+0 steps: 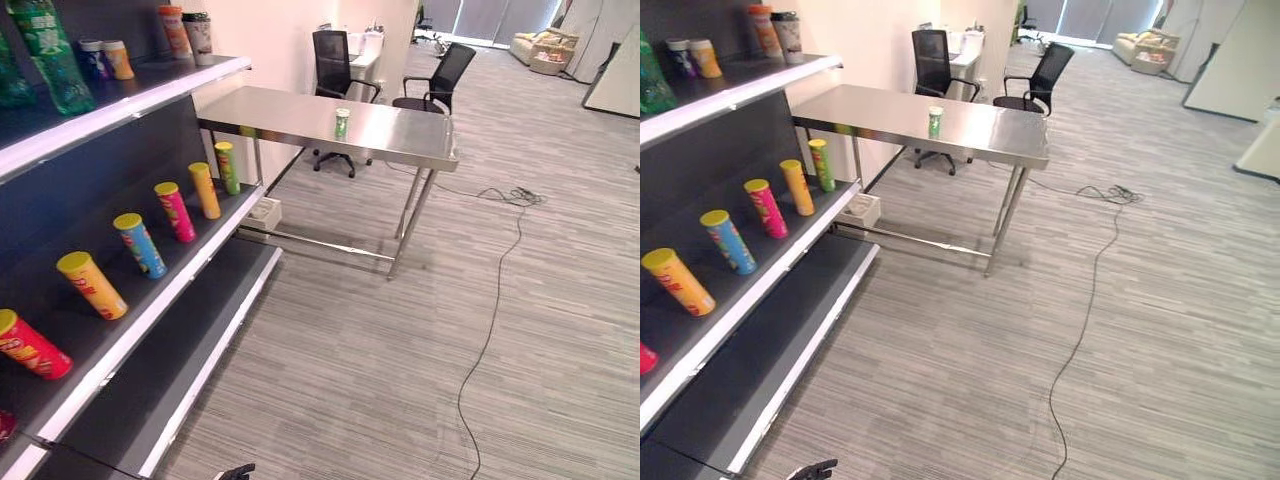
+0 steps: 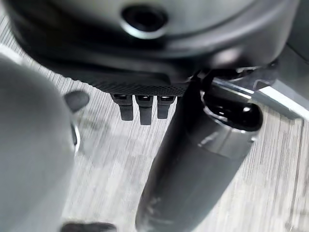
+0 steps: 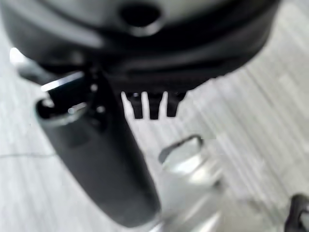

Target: Put the goods on the table back onto the shelves and tidy them up.

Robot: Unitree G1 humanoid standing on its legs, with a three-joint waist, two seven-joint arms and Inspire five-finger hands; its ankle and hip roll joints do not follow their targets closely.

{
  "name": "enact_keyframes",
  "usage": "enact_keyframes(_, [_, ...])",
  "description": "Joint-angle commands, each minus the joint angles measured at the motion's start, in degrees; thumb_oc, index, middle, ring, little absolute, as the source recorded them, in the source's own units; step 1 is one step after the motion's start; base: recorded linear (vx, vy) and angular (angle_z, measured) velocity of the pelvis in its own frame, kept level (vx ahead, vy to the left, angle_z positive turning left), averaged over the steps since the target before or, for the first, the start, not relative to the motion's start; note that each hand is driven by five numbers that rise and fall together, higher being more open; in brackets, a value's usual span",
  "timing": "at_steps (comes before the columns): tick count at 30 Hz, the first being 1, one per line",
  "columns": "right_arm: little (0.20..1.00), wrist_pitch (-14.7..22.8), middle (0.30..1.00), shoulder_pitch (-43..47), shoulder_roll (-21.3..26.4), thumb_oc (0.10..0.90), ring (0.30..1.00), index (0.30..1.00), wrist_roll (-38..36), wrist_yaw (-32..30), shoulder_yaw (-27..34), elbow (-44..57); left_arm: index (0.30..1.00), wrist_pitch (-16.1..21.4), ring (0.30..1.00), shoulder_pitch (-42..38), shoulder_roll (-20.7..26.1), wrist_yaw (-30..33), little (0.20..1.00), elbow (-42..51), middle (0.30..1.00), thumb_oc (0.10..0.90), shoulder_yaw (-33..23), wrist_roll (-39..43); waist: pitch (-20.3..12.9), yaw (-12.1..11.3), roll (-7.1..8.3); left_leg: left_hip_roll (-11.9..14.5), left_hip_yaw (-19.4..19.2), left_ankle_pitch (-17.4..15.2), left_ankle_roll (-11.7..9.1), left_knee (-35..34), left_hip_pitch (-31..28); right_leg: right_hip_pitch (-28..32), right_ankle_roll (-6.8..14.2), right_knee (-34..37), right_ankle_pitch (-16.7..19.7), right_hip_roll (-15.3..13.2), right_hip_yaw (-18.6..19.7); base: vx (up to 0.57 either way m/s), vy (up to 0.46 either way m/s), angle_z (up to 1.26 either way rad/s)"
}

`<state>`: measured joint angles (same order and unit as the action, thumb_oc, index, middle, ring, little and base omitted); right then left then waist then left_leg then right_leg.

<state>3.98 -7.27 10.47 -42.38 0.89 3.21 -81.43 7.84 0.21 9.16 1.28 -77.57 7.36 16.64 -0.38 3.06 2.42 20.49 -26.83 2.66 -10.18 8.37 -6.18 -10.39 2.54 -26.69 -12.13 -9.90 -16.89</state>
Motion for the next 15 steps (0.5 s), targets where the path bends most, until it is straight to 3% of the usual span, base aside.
enact_keyframes(1, [0.900,2.34,0.900,2.45,2.22,0.800,0.900,0.900,2.25,-0.50,-0.08,-0.01,0.900,0.87,0.900,-1.01,-0.96,0.76,0.900,0.70,0.900,0.800,1.05,1.70,3.35,0.12,-0.28,-0.24,7.51,3.69,2.84,13.46,6.39,14.03,1.60,27.77,10.44,4.42,1.52,0.05,-0.323,-0.31])
enact_keyframes(2, [0.900,2.49,0.900,3.25,2.86,0.800,0.900,0.900,2.65,-1.02,-1.24,0.73,0.900,0.81,0.900,-1.41,-1.19,1.06,0.900,0.96,0.900,0.800,1.32,2.97,4.36,-1.61,1.39,-4.98,13.73,3.83,6.09,18.90,13.32,14.05,0.34,28.24,10.93,4.10,2.86,0.05,-0.309,-0.17])
enact_keyframes(3, [0.900,2.48,0.900,3.24,2.86,0.800,0.900,0.900,2.65,-1.03,-1.25,0.73,0.900,0.81,0.900,-1.41,-1.18,1.05,0.900,0.96,0.900,0.800,1.32,2.98,4.24,-1.40,1.30,-4.92,14.00,3.66,6.12,19.23,13.70,13.95,0.36,28.22,10.89,4.16,2.65,0.06,-0.246,-0.15])
enact_keyframes(4, [0.900,2.35,0.900,3.36,2.91,0.800,0.900,0.900,2.71,-0.94,-2.06,1.14,0.900,0.92,0.900,-1.64,-0.93,1.09,0.900,1.71,0.900,0.800,1.13,4.22,4.67,-2.76,1.84,-10.25,17.50,0.46,7.16,18.44,16.92,14.66,0.48,28.72,10.52,4.40,4.80,0.21,-0.104,-0.37])
enact_keyframes(5, [0.900,2.45,0.900,3.94,3.16,0.800,0.900,0.900,3.29,-0.98,-3.12,1.92,0.900,1.33,0.900,-2.10,-0.54,1.32,0.900,2.71,0.900,0.800,1.24,4.10,4.93,-3.89,1.32,-13.68,18.80,-1.46,7.68,12.74,19.47,15.63,1.16,28.93,9.33,4.87,6.54,0.41,-0.087,-0.36])
enact_keyframes(7, [0.900,2.61,0.900,4.06,3.69,0.800,0.900,0.900,3.82,-0.88,-4.16,2.51,0.900,1.47,0.900,-2.30,-0.95,1.33,0.900,2.39,0.900,0.800,2.25,2.97,4.87,-5.38,-0.65,-14.75,17.77,4.61,6.52,-0.50,22.40,17.30,1.03,28.68,7.49,6.40,6.42,0.47,-0.013,-0.77])
enact_keyframes(10, [0.900,3.26,0.900,4.80,3.32,0.800,0.900,0.900,3.63,-1.28,-5.08,3.53,0.900,1.66,0.900,-2.40,-1.76,1.37,0.900,1.80,0.900,0.800,2.68,3.02,5.97,-7.62,-1.40,-17.32,19.32,6.85,5.45,-12.30,26.30,20.50,0.50,28.17,4.92,8.19,8.28,0.45,0.001,-0.27])
enact_keyframes(11, [0.900,3.00,0.900,5.05,2.61,0.800,0.900,0.900,3.43,-0.77,-5.55,3.97,0.900,1.32,0.900,-0.94,-2.25,0.80,0.900,-0.03,0.900,0.800,1.13,3.20,4.84,-8.21,-1.85,-17.29,19.72,5.63,5.68,-13.37,26.30,22.28,1.11,27.68,2.93,9.11,10.05,0.59,0.085,-0.33])
enact_keyframes(13, [0.900,2.96,0.900,4.46,1.51,0.800,0.900,0.900,3.89,-0.43,-6.20,4.48,0.900,0.84,0.900,0.06,-2.32,0.53,0.900,-1.82,0.900,0.800,-0.90,4.00,3.61,-8.90,-1.77,-17.19,19.75,7.96,6.48,-12.60,24.92,24.81,1.30,27.27,0.67,9.18,11.68,0.58,0.120,-1.00])
enact_keyframes(15, [0.900,2.49,0.900,3.87,0.30,0.800,0.900,0.900,4.15,-0.19,-5.95,4.38,0.900,0.87,0.900,0.18,-1.55,0.97,0.900,-2.31,0.900,0.800,-2.65,4.98,2.39,-9.18,-0.12,-17.89,19.78,8.80,6.99,-10.69,23.94,25.65,2.15,25.55,0.87,7.81,12.52,0.45,0.114,-0.80])
